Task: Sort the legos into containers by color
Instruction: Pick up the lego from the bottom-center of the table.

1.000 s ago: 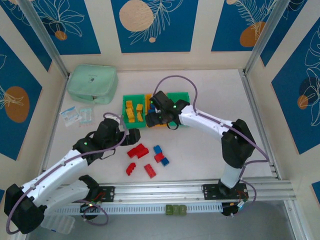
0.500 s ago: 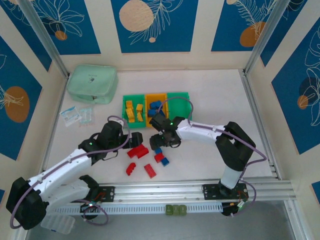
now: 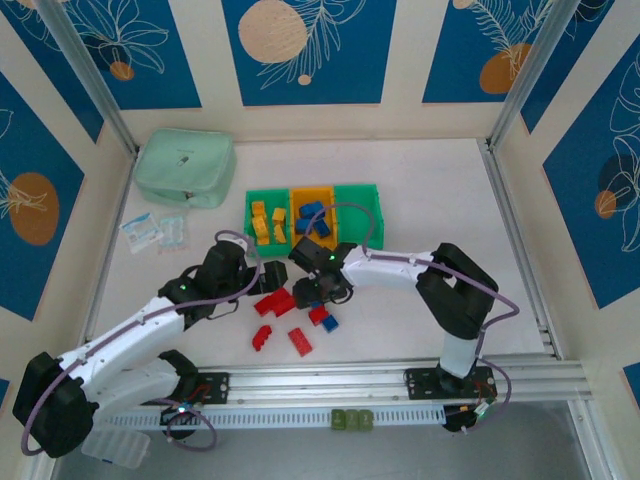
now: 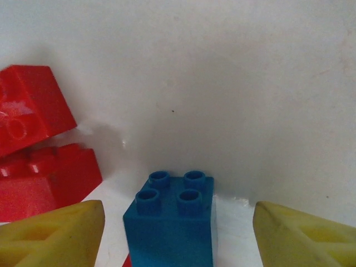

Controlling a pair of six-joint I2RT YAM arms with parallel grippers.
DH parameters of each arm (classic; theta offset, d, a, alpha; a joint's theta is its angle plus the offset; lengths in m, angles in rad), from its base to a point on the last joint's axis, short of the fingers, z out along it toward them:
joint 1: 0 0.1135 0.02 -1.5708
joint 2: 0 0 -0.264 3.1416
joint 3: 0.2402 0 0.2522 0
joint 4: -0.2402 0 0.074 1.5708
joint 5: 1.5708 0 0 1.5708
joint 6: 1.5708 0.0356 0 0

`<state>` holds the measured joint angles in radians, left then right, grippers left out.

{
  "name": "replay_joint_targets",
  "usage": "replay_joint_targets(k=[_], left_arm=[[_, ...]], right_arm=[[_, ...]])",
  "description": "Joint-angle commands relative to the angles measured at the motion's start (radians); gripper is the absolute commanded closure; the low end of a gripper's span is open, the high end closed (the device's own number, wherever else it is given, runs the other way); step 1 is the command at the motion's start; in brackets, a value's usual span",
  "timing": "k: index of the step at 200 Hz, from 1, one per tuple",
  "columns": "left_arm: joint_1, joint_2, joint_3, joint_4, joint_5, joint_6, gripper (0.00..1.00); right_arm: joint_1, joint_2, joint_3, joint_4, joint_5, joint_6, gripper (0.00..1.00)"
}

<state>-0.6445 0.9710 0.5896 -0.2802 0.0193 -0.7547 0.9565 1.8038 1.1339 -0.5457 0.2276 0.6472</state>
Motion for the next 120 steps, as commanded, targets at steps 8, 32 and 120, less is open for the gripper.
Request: replay_joint_targets(k=[8,32,120], left_arm=[[-0.001,0.004,-0.014,0.010,0.011,-0.009,0.01],[-0.001,0.005,-0.014,0.016,0.014,-0.009,0.01],[-0.001,0.024,0.016,0.039,0.014,-0.002,0.01]], right_arm=[[0.004,0.017,-0.012,-0.004,-0.004,0.014,0.38],[0.001,0.012,-0.019,-0.003,0.007,0.011,0.47],[-0.034,-0.070,0.012,-0.046,0.056,-0.018,0.73]])
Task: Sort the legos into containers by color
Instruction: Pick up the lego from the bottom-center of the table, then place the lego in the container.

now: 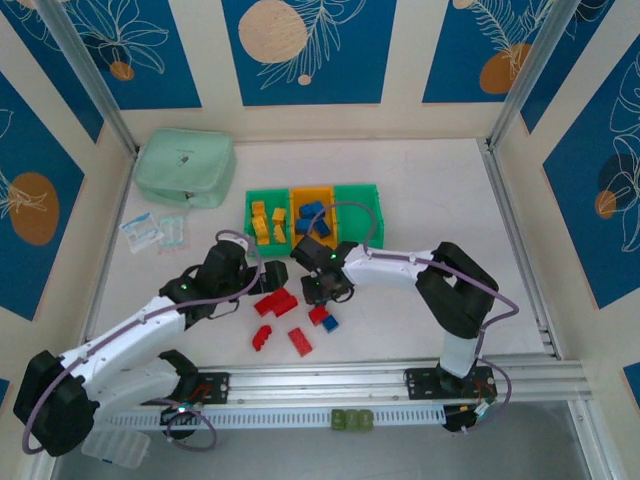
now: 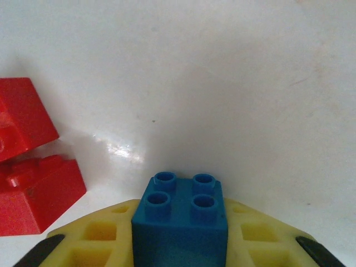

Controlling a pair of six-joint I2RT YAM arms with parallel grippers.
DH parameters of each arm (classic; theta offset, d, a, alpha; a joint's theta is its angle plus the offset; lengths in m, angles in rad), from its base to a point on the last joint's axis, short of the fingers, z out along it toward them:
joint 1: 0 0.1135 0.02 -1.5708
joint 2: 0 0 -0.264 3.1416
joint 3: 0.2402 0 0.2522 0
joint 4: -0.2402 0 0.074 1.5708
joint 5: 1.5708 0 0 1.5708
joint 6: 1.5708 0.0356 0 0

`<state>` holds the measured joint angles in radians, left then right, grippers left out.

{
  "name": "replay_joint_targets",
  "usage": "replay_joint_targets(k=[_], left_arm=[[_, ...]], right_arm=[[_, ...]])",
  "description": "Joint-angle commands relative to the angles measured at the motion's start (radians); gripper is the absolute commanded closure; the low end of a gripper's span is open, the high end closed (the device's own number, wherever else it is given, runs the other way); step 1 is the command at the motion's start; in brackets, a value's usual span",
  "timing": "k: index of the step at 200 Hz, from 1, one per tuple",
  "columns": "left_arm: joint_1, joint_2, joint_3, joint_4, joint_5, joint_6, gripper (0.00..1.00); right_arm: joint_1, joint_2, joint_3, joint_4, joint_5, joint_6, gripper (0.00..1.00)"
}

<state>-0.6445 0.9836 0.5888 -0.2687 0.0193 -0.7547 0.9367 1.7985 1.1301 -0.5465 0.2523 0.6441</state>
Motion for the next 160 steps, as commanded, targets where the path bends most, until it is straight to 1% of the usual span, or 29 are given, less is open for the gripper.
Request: replay_joint_targets(k=[1,34,71,100,141,160], left_arm=[[-0.001,0.013,0.019,0.029,0.014,-0.002,0.01],[-0.001,0.049,0.065,0.046,0.016,0.019,0.01],[0.000,0.087,0.119,0.064,0.012,0.050,0.01],[0.008,0.104,0.148,0.069,-0.006,0.063,0.01],[0.027,0.105,0.172,0.067,-0.030,0.072,0.01],[0.035,0.104,0.175,0.071,-0.028,0.077,0.01]], right_arm=[[-0.015,-0.067,0.017,-0.046,0.033,-0.016,0.73],[-0.059,-0.114,0.083,-0.067,0.075,-0.055,0.73],[-0.146,-0.067,0.195,-0.066,0.109,-0.109,0.73],[-0.197,0.027,0.316,-0.024,0.139,-0.150,0.72],[-0.251,0.227,0.559,-0.065,0.156,-0.197,0.72],[-0.265,0.286,0.630,-0.053,0.166,-0.225,0.70]])
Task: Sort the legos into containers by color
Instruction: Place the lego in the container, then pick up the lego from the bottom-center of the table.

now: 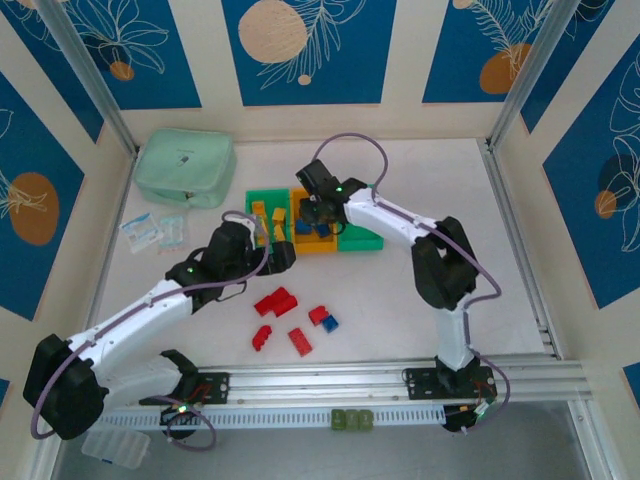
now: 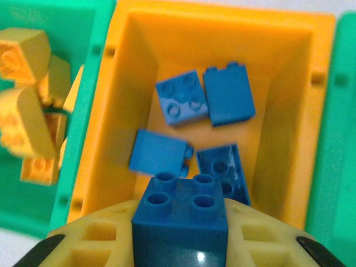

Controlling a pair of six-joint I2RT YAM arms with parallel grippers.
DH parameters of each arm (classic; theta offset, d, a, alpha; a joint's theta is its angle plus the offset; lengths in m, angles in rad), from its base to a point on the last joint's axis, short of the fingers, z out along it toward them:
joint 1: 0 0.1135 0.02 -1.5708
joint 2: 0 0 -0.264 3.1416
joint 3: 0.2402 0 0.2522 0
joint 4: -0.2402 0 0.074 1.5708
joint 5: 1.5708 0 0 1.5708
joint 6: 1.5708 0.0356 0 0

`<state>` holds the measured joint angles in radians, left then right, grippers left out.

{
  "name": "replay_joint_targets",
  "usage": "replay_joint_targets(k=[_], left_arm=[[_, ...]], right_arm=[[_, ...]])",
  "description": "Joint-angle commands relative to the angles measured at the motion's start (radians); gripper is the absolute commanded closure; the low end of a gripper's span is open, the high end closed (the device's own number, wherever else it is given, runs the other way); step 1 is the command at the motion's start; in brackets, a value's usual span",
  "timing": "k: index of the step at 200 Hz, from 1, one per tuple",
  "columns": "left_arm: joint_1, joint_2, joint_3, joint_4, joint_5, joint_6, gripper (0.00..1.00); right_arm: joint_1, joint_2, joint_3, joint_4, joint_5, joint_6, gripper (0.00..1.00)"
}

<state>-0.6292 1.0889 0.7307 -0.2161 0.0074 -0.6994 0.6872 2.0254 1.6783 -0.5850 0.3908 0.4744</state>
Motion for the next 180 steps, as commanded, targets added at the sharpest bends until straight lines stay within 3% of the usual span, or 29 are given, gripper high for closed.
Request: replay_joint_targets(k=[1,32,69,180], left_arm=[[0.020,-0.001,0.033,0.018,-0.015,0.022,0.01],[0.034,-0.007,0.032,0.004,-0.007,0.031,0.01],[0.039,-0.025,0.024,-0.001,-0.001,0.037,0.01],[0.036,-0.075,-0.025,-0.070,0.100,0.040,0.01]], right_arm=[[-0.016,0.062,0.084,-0.014,0.029,-0.057,0.69],[-0.023,0.123,0.197,-0.065,0.041,-0.088,0.54],[-0.005,0.037,0.134,-0.038,0.032,-0.091,0.39],[0.087,-0.354,-0.256,-0.091,-0.006,-0.068,0.22]])
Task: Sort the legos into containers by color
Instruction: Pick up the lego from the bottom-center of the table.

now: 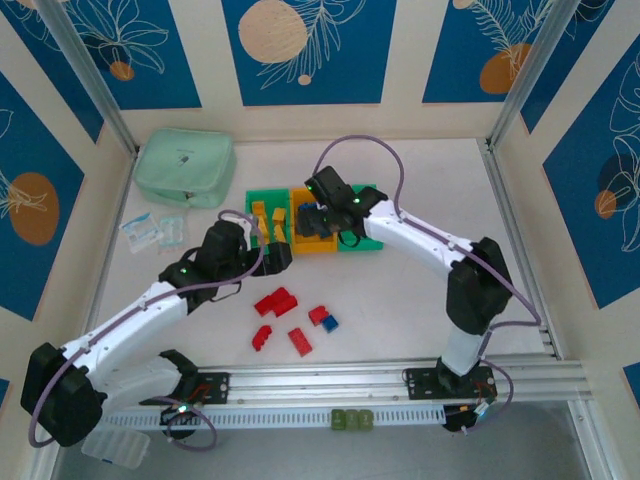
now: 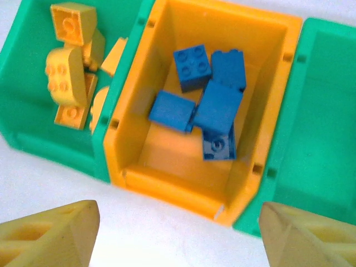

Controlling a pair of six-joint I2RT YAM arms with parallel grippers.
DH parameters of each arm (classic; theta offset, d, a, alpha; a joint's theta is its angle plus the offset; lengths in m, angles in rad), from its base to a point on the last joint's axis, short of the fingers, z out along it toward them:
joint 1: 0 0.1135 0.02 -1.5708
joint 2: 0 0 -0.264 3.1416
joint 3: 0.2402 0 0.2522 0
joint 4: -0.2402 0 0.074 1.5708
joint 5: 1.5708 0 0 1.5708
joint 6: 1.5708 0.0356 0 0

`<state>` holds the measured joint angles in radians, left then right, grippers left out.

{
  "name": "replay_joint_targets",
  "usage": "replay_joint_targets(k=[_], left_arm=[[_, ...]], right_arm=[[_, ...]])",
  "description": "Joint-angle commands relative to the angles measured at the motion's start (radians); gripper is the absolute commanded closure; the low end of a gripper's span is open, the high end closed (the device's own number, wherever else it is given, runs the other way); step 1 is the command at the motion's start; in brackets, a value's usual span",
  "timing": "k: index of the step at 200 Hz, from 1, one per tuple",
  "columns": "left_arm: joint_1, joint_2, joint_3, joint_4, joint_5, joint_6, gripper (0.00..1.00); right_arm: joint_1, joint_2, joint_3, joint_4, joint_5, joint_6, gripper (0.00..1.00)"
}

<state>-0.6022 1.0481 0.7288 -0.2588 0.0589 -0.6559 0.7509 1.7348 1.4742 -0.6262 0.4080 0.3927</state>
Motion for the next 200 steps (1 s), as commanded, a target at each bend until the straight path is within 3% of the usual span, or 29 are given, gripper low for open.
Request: replay_joint_targets(k=[1,57,112,167,200], left_arm=[[0.009,-0.035,-0.024,-0.028,0.049,-0.004,0.01],[-0.008,-0.091,-0.063,-0.058,0.088,-0.020,0.01],[-0.075,-0.118,-0.112,-0.056,0.036,-0.056,0.01],[-0.139,-0.121,-0.143,-0.029,-0.050,-0.115,0.01],[-0.142,-0.122,-0.145,-0.032,-0.060,-0.122,0.01]], right_arm=[[0.025,-0.066,-0.053,-0.053,-0.023,0.014,0.22],[0.142,-0.234,-0.281,-0.105,-0.049,0.061,0.19],[0.262,-0.377,-0.508,-0.086,-0.137,0.158,0.16],[0.379,-0.336,-0.633,0.022,-0.159,0.206,0.16],[0.401,-0.245,-0.618,0.043,-0.128,0.218,0.18]])
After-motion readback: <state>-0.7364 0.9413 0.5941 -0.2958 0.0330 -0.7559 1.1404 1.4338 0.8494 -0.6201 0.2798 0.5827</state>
